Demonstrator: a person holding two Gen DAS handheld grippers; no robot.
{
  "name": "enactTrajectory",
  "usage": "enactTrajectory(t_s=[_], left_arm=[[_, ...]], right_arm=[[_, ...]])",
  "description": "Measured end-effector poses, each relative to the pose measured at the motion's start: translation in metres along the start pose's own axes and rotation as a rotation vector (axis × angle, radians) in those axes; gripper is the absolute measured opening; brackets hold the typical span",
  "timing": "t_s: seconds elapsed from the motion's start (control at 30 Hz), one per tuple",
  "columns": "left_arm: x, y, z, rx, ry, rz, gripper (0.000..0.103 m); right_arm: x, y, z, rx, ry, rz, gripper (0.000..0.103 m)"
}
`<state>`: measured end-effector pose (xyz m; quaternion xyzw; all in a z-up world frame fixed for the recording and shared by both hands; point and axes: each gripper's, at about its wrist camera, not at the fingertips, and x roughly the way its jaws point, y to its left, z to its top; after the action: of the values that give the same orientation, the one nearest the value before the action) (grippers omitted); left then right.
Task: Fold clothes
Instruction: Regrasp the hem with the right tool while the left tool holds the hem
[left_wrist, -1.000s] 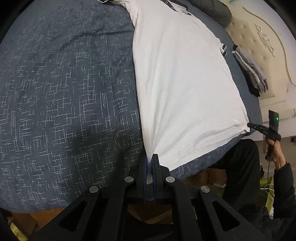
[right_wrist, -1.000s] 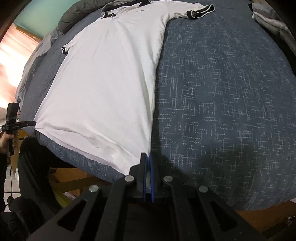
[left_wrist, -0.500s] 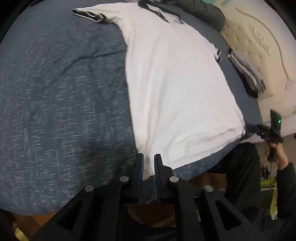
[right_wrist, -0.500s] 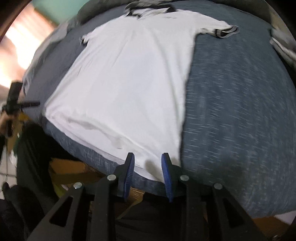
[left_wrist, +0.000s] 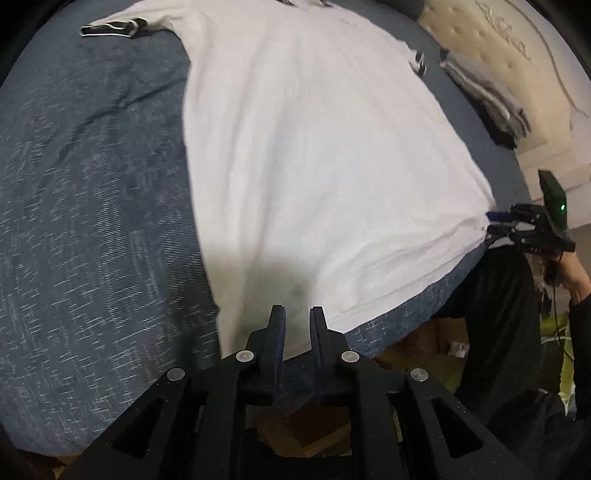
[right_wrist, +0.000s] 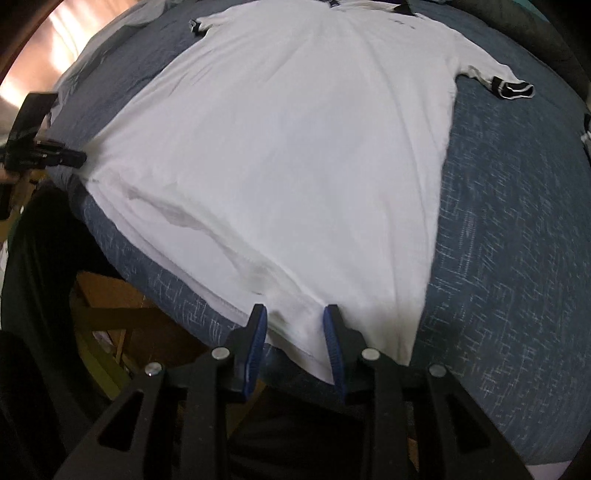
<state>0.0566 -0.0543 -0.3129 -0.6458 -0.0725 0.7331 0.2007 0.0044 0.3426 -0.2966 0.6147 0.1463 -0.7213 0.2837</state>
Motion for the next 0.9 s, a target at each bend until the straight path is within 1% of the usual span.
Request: enactTrajectory(t_s=[0.1, 0.13, 0.17, 0.27, 0.33, 0.37, 0.4, 0.43, 0.47, 0.5, 0.53, 0.7, 0.9], left_arm=[[0.006, -0.005, 0.002, 0.013, -0.001, -0.011, 0.021], [0.009, -0.007, 0.003, 0.017, -0.001, -0.016, 0.026], [0.011, -0.009, 0.004, 0.022, -0.002, -0.021, 0.028], [0.021, -0.016, 0.005, 0.052, 0.024, -0.007, 0.028], [0.025, -0.019, 0.004, 0.082, 0.038, 0.024, 0.028], [0.026, -0.021, 0.004, 0.097, 0.044, 0.040, 0.028], [0.028, -0.022, 0.003, 0.111, 0.051, 0.055, 0.028], [0.029, -0.022, 0.004, 0.115, 0.053, 0.062, 0.023], [0.029, -0.022, 0.004, 0.119, 0.056, 0.069, 0.011], [0.029, -0.021, 0.004, 0.123, 0.053, 0.077, 0.004], [0.028, -0.020, 0.004, 0.124, 0.054, 0.079, 0.000], [0.018, -0.014, 0.001, 0.121, 0.048, 0.069, 0.000], [-0.007, -0.001, 0.001, 0.092, 0.002, 0.041, 0.000]], right_arm=[[0.003, 0.001, 0.000, -0.005, 0.004, 0.010, 0.032], [0.005, 0.002, 0.000, -0.007, 0.008, 0.013, 0.035], [0.008, 0.003, 0.001, -0.011, 0.017, 0.004, 0.036], [0.017, 0.007, 0.001, -0.026, 0.038, -0.021, 0.035], [0.016, 0.010, 0.001, -0.042, 0.034, -0.026, 0.035], [0.015, 0.010, 0.001, -0.045, 0.029, -0.023, 0.034], [0.013, 0.009, 0.000, -0.046, 0.024, -0.020, 0.026], [0.011, 0.008, 0.000, -0.046, 0.020, -0.018, 0.015], [0.009, 0.007, -0.001, -0.047, 0.015, -0.016, 0.011], [0.006, 0.005, 0.000, -0.043, 0.009, -0.012, 0.008], [0.004, 0.003, 0.001, -0.039, 0.004, -0.008, 0.007], [-0.009, -0.006, 0.004, -0.019, -0.023, 0.014, 0.003], [-0.024, -0.018, 0.008, 0.005, -0.055, 0.039, 0.003]])
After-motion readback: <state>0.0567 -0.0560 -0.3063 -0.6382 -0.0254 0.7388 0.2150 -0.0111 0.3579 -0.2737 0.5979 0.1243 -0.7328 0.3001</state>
